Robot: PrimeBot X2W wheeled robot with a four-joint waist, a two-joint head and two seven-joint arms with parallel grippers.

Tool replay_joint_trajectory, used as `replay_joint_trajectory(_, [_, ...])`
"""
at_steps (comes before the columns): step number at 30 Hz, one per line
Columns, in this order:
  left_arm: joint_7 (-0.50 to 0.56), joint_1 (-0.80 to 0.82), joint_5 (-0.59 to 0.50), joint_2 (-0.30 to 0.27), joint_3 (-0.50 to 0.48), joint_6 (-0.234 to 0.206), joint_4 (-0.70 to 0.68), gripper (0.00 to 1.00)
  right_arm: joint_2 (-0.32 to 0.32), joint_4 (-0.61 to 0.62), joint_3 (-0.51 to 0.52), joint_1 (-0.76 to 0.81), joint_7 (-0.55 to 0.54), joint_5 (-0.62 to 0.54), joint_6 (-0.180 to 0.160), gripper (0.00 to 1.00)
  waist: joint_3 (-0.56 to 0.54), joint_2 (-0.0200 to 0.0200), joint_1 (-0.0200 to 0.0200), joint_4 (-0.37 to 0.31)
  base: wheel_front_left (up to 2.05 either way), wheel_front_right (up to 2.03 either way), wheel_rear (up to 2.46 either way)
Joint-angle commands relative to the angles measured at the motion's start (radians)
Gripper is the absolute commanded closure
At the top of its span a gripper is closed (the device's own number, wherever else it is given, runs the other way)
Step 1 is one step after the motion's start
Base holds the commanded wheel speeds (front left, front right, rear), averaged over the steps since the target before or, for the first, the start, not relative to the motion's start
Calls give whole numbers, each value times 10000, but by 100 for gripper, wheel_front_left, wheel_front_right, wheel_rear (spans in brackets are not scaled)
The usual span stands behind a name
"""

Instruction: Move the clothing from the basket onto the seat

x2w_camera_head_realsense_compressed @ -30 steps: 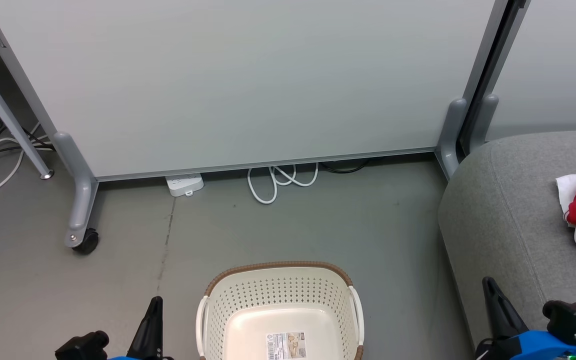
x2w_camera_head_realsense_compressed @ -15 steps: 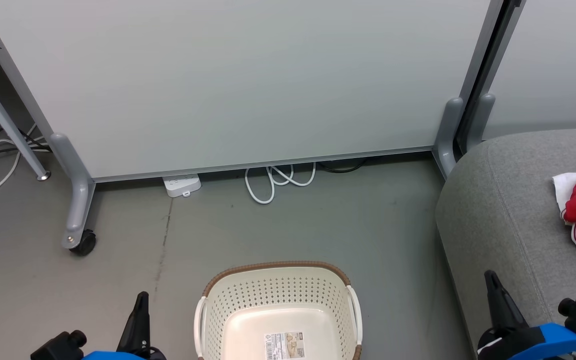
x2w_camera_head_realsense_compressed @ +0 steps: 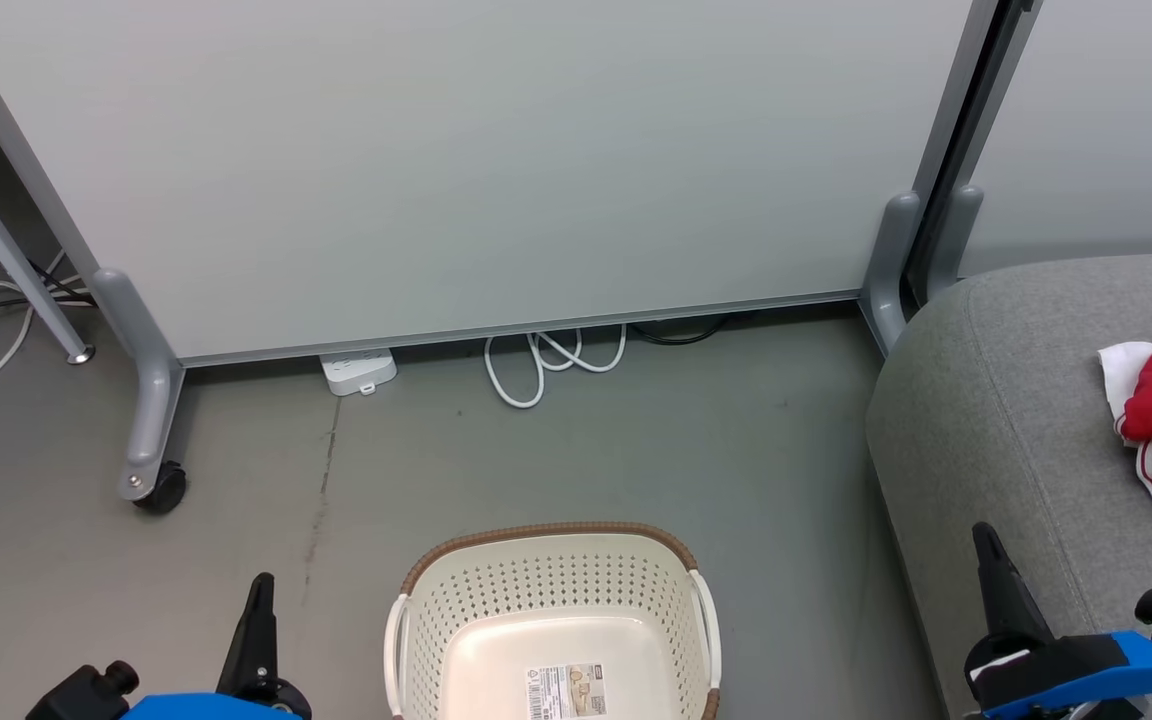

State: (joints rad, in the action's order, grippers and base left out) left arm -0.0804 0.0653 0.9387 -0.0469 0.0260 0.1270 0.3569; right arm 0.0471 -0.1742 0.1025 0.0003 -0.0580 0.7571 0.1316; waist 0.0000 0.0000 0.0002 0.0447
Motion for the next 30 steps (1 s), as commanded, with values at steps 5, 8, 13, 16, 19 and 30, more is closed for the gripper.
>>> replay_joint_trajectory(5, [191,318,681,-35,-206,25,-238,100,30,25,27,-323,-73,877,-5,100,2,0,-1,-27,0,0,0])
replay_joint_trajectory(8, [283,327,1007,-37,-276,27,-289,100,31,-14,32,-361,-104,1293,-6,100,3,0,-1,-43,0,0,0])
replay_joint_trajectory(13, [436,332,1522,-39,-390,29,-368,100,32,-81,42,-424,-138,1944,-6,100,5,0,-1,-70,0,0,0])
replay_joint_trajectory(16, [527,347,1814,-41,-449,31,-410,100,33,-116,47,-481,-168,2319,-7,100,6,0,-1,-86,0,0,0])
replay_joint_trajectory(19, [607,357,2105,-41,-498,32,-452,100,34,-149,52,-527,-188,2679,-7,100,7,0,-1,-103,0,0,0])
replay_joint_trajectory(30, [904,393,3096,-45,-712,38,-610,100,38,-265,70,-655,-266,3942,-9,100,11,0,-1,-162,0,0,0])
